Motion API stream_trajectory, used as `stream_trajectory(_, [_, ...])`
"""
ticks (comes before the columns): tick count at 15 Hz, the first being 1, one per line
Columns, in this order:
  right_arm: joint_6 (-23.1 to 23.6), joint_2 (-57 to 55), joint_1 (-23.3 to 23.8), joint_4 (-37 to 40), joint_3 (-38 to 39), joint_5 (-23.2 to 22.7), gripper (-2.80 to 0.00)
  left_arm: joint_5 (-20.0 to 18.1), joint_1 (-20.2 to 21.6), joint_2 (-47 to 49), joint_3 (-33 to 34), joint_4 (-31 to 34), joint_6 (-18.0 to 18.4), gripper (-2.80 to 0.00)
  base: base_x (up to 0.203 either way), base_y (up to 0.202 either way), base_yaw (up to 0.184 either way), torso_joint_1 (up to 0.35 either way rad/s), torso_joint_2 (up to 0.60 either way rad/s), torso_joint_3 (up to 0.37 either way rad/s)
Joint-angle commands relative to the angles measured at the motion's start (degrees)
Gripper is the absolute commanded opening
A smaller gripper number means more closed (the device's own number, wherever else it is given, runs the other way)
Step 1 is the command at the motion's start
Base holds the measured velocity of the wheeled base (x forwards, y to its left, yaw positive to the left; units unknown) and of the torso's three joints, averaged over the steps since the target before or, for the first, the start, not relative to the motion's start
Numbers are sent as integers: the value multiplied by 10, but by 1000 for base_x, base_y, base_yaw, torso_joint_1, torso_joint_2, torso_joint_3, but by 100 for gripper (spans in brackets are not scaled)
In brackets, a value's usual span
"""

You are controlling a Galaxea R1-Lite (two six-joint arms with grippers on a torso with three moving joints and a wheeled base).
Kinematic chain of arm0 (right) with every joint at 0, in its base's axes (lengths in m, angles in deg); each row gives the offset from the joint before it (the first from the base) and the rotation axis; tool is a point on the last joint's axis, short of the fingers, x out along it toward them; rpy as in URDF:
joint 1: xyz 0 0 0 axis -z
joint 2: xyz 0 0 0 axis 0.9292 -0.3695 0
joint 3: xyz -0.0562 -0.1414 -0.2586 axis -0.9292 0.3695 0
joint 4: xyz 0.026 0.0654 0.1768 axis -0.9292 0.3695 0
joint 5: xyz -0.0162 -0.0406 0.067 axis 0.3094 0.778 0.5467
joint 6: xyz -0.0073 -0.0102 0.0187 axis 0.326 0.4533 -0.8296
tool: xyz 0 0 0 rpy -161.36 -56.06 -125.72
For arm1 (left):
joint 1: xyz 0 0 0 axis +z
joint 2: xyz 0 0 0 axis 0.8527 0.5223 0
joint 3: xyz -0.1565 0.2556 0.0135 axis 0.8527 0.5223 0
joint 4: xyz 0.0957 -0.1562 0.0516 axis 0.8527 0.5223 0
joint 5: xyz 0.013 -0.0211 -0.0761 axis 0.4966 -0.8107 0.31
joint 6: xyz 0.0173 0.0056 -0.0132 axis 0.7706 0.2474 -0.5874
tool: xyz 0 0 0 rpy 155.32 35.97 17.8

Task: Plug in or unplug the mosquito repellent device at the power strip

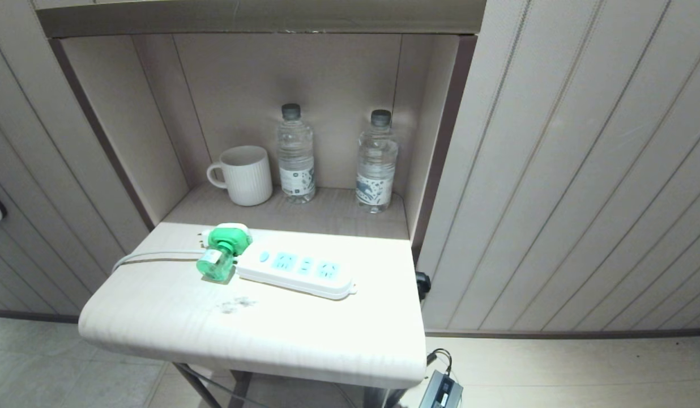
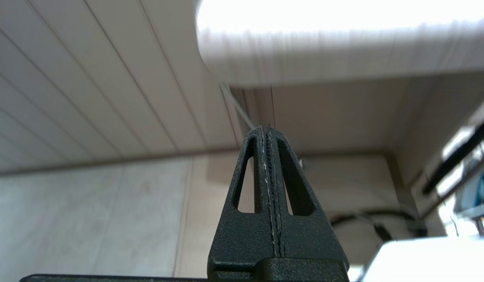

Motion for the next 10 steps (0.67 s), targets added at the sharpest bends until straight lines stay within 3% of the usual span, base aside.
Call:
stream_trajectory(1, [0,0,0,0,0,0,-280,-1,-3,74,0,-1,1,-280,0,0,0,0,0,0])
stream_trajectory(3, [0,0,1,0,0,0,-280,-3,-15,107,-10,-8,-3,-280,0,0,0,0,0,0])
stream_trajectory(7, [0,0,0,0,0,0,-280,3,-19,161,-140,-1,-43,-280,0,0,0,0,0,0])
stream_trajectory(10, [0,0,0,0,0,0,-280,0,-20,274,-320,48,-46,-280,0,0,0,0,0,0])
